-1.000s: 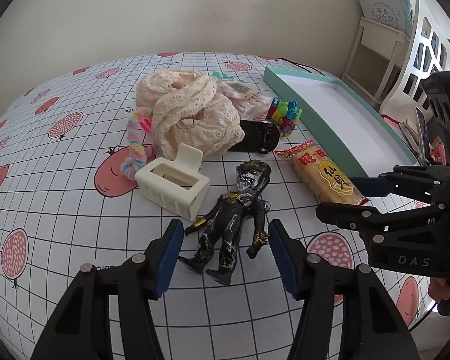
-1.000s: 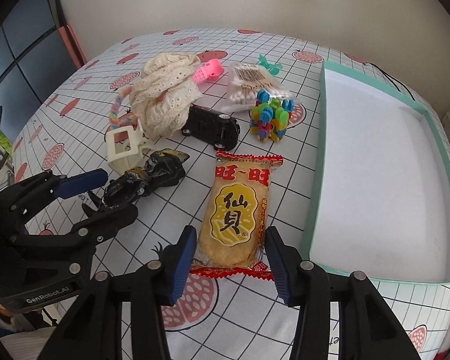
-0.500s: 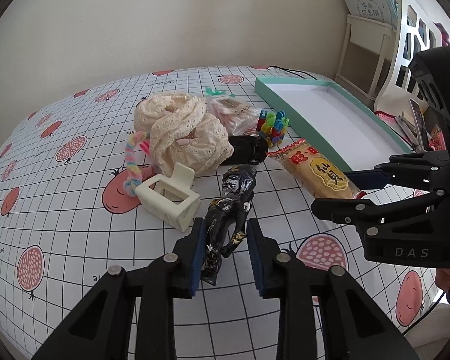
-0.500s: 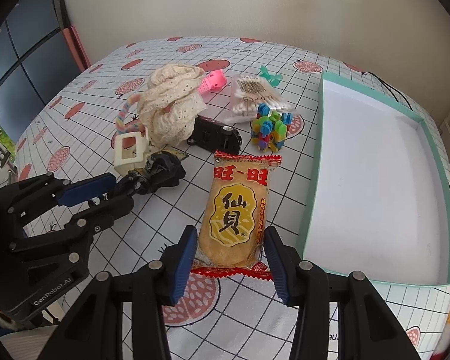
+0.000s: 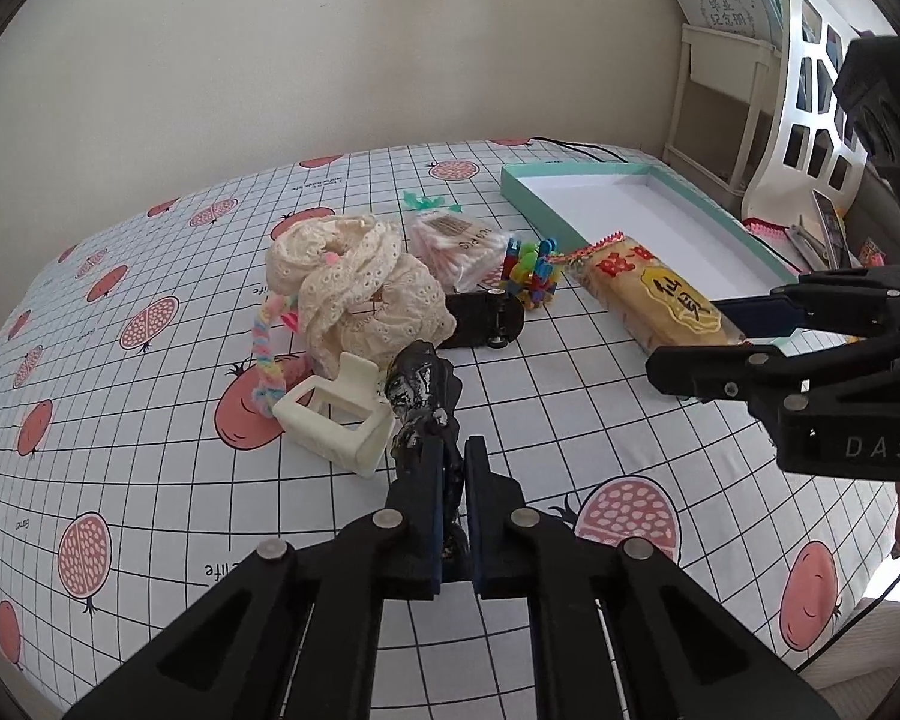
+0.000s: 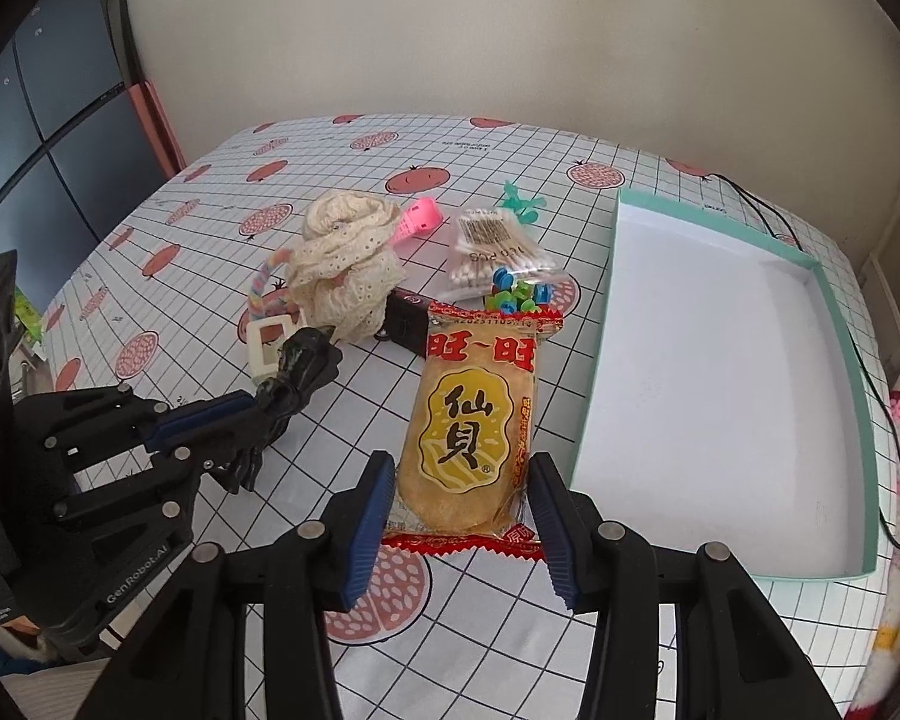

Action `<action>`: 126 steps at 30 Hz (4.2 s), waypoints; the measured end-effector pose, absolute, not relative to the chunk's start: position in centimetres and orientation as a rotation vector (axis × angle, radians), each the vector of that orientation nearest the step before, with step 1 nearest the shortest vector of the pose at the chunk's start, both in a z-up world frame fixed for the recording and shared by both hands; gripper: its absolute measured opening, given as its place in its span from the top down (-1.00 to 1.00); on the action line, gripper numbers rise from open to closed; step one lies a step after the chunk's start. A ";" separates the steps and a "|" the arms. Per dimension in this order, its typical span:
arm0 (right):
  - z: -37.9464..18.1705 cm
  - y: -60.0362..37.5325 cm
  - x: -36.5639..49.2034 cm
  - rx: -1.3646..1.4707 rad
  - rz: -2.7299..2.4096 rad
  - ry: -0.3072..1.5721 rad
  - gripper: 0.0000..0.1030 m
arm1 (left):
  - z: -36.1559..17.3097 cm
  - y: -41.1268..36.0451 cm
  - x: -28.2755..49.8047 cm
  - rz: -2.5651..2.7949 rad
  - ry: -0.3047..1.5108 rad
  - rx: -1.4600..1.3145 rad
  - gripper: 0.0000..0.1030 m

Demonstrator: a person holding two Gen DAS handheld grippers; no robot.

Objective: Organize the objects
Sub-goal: 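Carry the cracker bag with the right tool while the left tool carries the figure over the teal tray, then lower and release the cracker bag in the tray with the right tool while the left tool releases the figure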

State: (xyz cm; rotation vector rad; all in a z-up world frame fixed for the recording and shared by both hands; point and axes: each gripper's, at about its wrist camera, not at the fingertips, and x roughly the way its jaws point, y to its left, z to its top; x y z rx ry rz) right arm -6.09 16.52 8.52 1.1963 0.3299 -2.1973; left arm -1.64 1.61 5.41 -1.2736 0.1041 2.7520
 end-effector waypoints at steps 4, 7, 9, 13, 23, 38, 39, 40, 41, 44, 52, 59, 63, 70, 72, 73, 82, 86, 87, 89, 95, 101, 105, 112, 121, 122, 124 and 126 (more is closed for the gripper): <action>9.4 17.2 -6.0 1.177 -2.211 0.311 0.05 | 5.6 1.5 -1.6 2.757 0.092 -1.278 0.87; 10.0 17.7 -6.1 1.181 -2.216 0.291 0.05 | 5.8 1.2 -1.7 2.757 0.070 -1.298 0.88; 10.2 17.9 -6.3 1.181 -2.216 0.279 0.05 | 6.0 1.2 -1.8 2.751 0.074 -1.308 0.88; 11.1 18.4 -6.5 1.184 -2.224 0.256 0.05 | 6.6 1.6 -2.0 2.740 0.108 -1.314 0.88; 16.4 19.7 -7.4 1.110 -2.326 0.247 0.05 | 13.2 3.0 -3.8 2.752 0.119 -1.193 0.88; 17.6 24.6 -12.8 1.241 -2.489 0.196 0.05 | 17.2 9.9 -10.5 2.681 0.027 -1.259 0.87; 17.5 25.2 -13.3 1.259 -2.499 0.180 0.05 | 17.2 10.4 -10.9 2.682 0.033 -1.266 0.87; 17.3 25.9 -13.7 1.277 -2.511 0.157 0.05 | 17.2 10.9 -11.3 2.686 0.039 -1.269 0.87; 17.1 26.5 -14.2 1.292 -2.524 0.128 0.05 | 17.2 11.4 -11.6 2.689 0.039 -1.268 0.87; 16.2 28.4 -15.4 1.343 -2.554 0.044 0.05 | 16.9 12.7 -12.5 2.679 0.018 -1.282 0.87; 10.8 31.4 -16.3 1.495 -2.564 -0.036 0.05 | 14.4 15.9 -13.2 2.636 -0.003 -1.246 0.87; 6.2 32.8 -16.8 1.647 -2.530 -0.066 0.05 | 9.5 16.9 -14.2 2.574 -0.009 -1.386 0.87; 5.1 32.8 -16.9 1.688 -2.525 -0.063 0.05 | 7.9 17.1 -14.6 2.544 -0.040 -1.449 0.87; 3.7 31.4 -16.8 1.743 -2.494 0.068 0.05 | 6.7 19.0 -14.1 2.528 0.122 -1.457 0.87; 3.5 31.1 -16.8 1.751 -2.481 0.075 0.05 | 6.6 19.1 -14.0 2.515 0.111 -1.459 0.86; 3.5 31.0 -16.8 1.748 -2.479 0.080 0.05 | 6.6 19.2 -14.0 2.513 0.111 -1.458 0.85; 3.2 30.8 -16.9 1.760 -2.460 0.075 0.04 | 6.5 18.4 -14.2 2.484 -0.004 -1.468 0.82; 3.3 30.8 -16.7 1.750 -2.464 0.069 0.02 | 6.5 17.9 -14.4 2.472 -0.066 -1.484 0.79; 3.3 30.8 -16.7 1.750 -2.466 0.070 0.02 | 6.5 17.8 -14.4 2.471 -0.077 -1.486 0.75; 3.3 30.8 -16.7 1.750 -2.467 0.066 -0.04 | 6.6 17.7 -14.4 2.475 -0.087 -1.484 0.68; 3.6 31.2 -16.7 1.741 -2.489 0.038 -0.22 | 7.0 17.2 -14.3 2.489 -0.111 -1.472 0.57; 4.0 31.3 -16.6 1.726 -2.507 0.038 -0.23 | 7.6 16.5 -14.4 2.523 -0.153 -1.445 0.54; 4.1 31.3 -16.7 1.720 -2.516 0.029 -0.25 | 7.8 16.1 -14.4 2.536 -0.180 -1.426 0.33; 4.2 31.1 -16.5 1.710 -2.524 0.031 -0.32 | 8.1 15.0 -14.6 2.591 -0.231 -1.426 0.31; 4.0 30.7 -16.4 1.705 -2.519 0.040 -0.52 | 7.8 12.8 -15.0 2.695 -0.282 -1.491 -0.03; 4.0 30.7 -16.4 1.704 -2.519 0.042 -0.55 | 7.6 12.5 -15.0 2.703 -0.289 -1.507 -0.05; 3.9 30.5 -16.3 1.699 -2.518 0.047 -0.62 | 7.2 12.0 -15.1 2.724 -0.287 -1.544 -0.14; 4.0 30.3 -16.3 1.688 -2.519 0.049 -0.76 | 6.8 11.5 -15.1 2.746 -0.290 -1.573 -0.23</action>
